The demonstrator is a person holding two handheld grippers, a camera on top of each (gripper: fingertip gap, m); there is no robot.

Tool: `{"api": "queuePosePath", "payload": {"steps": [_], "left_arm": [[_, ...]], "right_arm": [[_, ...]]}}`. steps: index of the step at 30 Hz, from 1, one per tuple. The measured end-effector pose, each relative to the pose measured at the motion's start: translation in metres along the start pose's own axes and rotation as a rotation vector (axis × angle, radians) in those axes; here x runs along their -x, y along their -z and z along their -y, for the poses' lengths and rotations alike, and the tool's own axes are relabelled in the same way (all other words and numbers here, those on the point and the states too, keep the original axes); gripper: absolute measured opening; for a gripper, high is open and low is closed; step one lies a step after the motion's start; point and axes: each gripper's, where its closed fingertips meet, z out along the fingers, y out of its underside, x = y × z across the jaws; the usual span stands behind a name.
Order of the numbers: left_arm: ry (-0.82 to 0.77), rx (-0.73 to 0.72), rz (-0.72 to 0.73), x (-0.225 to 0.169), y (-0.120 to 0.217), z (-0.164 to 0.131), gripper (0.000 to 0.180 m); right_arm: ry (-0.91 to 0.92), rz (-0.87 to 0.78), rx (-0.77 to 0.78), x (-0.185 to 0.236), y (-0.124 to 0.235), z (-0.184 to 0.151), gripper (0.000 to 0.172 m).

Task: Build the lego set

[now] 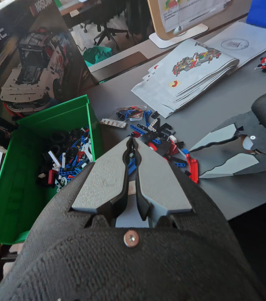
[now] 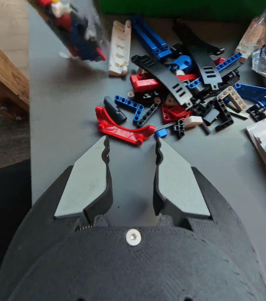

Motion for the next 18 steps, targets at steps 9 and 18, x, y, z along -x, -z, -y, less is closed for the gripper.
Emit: {"api": "queuePosePath", "payload": {"steps": [9, 18], "left_arm": [[0.048, 0.090, -0.225, -0.021, 0.056, -0.059, 0.036], [-0.118, 0.329, -0.234, -0.120, 0.049, -0.166, 0.062]], "right_arm": [[0.013, -0.116, -0.014, -0.012, -0.002, 0.004, 0.054], [-0.009, -0.095, -0.006, -0.025, -0.020, 0.017, 0.050]]}}
